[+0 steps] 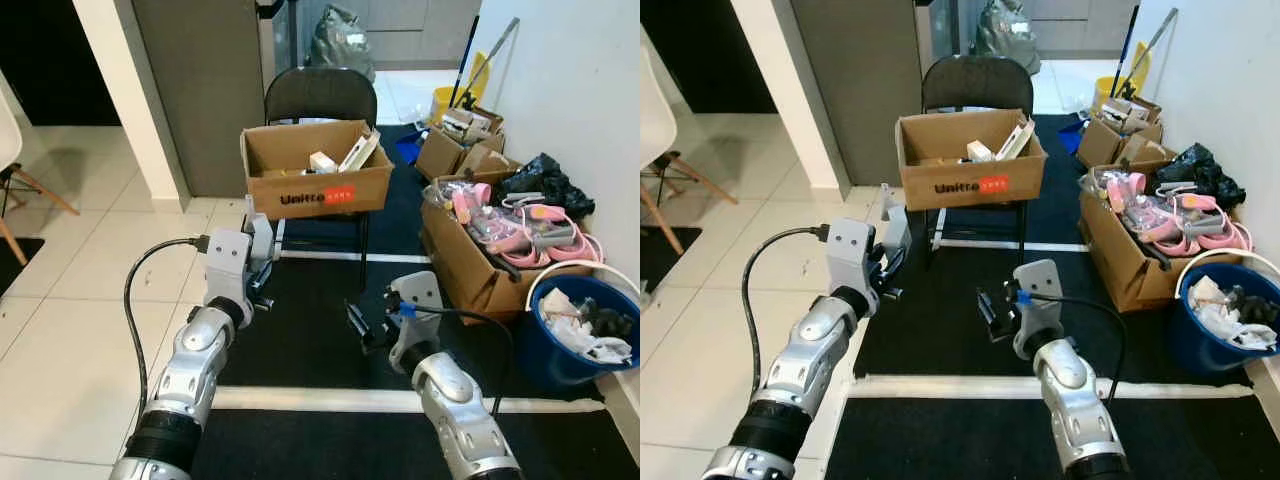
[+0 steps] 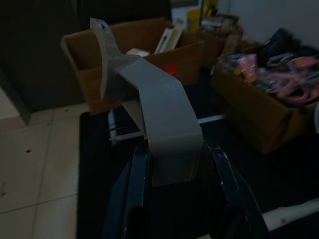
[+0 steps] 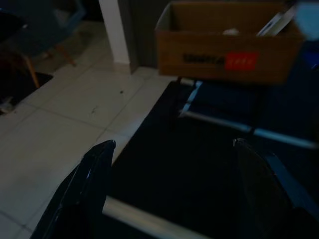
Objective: Picking trash to rubbish bin
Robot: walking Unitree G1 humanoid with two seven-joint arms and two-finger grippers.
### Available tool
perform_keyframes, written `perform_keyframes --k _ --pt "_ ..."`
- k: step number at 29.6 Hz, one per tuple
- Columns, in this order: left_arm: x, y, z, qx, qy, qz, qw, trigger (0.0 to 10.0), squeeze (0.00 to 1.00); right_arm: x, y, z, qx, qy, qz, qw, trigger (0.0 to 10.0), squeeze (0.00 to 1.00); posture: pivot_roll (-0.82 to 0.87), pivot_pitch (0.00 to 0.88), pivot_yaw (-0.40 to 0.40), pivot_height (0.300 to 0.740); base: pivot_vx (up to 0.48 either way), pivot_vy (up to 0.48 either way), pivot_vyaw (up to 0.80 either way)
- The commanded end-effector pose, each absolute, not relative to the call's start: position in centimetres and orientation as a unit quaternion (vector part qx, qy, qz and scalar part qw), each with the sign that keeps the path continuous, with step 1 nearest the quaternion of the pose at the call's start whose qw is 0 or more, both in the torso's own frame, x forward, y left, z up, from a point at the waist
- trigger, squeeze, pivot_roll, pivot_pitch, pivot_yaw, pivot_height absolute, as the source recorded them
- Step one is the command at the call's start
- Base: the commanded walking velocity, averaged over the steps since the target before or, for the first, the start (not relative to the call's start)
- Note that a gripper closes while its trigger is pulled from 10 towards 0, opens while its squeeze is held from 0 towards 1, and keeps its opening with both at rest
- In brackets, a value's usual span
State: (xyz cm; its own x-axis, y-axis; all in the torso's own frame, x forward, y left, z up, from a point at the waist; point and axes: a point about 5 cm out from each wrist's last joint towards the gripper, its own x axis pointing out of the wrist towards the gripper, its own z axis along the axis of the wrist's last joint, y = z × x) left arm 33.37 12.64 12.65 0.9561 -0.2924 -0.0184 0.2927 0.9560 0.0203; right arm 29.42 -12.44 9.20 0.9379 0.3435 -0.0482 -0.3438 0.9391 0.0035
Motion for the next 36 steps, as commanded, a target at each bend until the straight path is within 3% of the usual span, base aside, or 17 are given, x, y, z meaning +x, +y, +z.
perform_keyframes --k 1,10,19,36 --pt "33.22 12.76 12.36 0.013 0.012 -0.149 0.989 10.0 0.0 29.27 -12.76 8.99 0.001 0.03 0.167 0.985 10.0 0.0 -0.05 0.094 0.085 0.74 0.379 0.0 0.0" --pt "33.3 12.77 12.34 0.014 0.013 -0.149 0.989 10.0 0.0 29.13 -12.96 8.96 0.003 0.029 0.158 0.987 10.0 0.0 -0.06 0.091 0.083 0.74 0.387 0.0 0.0" --pt "33.12 12.82 12.12 0.013 0.014 -0.147 0.989 10.0 0.0 29.12 -13.5 8.74 -0.003 0.036 0.146 0.989 10.0 0.0 -0.07 0.081 0.074 0.74 0.386 0.0 -0.8" --pt "32.45 13.15 11.69 0.01 0.016 -0.139 0.99 10.0 0.0 29.29 -13.28 8.57 -0.004 0.04 0.143 0.989 10.0 0.0 -0.06 0.069 0.048 0.74 0.386 0.0 0.0"
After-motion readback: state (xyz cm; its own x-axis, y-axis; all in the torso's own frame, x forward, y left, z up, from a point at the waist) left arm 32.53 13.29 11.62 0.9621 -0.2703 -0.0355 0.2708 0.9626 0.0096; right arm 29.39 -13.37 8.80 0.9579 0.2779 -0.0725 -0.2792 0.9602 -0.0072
